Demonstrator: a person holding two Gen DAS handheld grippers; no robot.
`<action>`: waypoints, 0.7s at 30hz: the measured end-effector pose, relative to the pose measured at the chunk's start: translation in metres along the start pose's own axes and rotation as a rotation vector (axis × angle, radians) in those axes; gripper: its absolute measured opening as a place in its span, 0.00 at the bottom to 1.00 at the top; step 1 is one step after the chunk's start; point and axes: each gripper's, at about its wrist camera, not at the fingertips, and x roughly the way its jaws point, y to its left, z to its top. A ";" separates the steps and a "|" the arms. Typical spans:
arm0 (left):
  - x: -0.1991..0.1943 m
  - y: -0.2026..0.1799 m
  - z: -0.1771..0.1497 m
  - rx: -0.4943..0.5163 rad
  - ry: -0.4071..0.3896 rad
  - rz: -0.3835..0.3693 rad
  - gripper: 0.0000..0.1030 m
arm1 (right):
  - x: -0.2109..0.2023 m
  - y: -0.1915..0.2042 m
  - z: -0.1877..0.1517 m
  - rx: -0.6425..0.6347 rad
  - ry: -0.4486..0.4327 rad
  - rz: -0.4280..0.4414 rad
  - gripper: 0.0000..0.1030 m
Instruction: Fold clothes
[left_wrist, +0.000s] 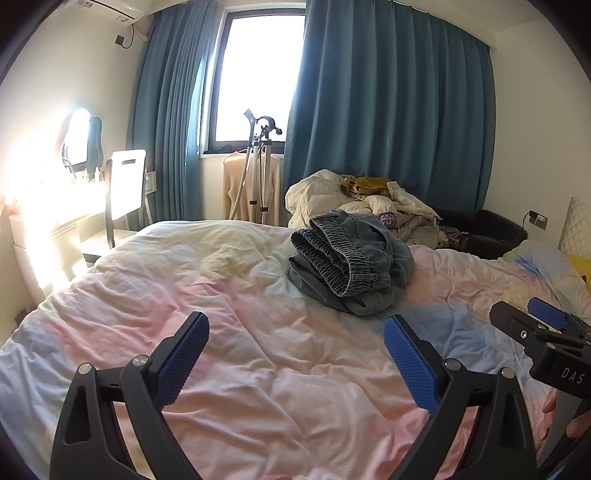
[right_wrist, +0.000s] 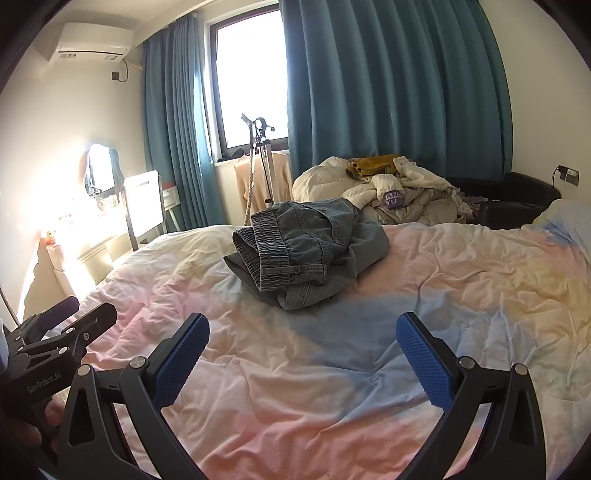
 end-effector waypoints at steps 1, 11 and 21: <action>0.000 -0.001 0.000 0.001 0.001 0.000 0.94 | 0.000 0.000 0.000 -0.002 -0.003 -0.002 1.00; 0.000 -0.006 -0.003 0.011 0.014 0.002 0.94 | -0.003 -0.002 0.000 -0.002 -0.018 -0.011 1.00; 0.000 -0.011 -0.006 0.019 0.024 0.003 0.94 | -0.004 0.000 0.000 -0.010 -0.030 -0.012 1.00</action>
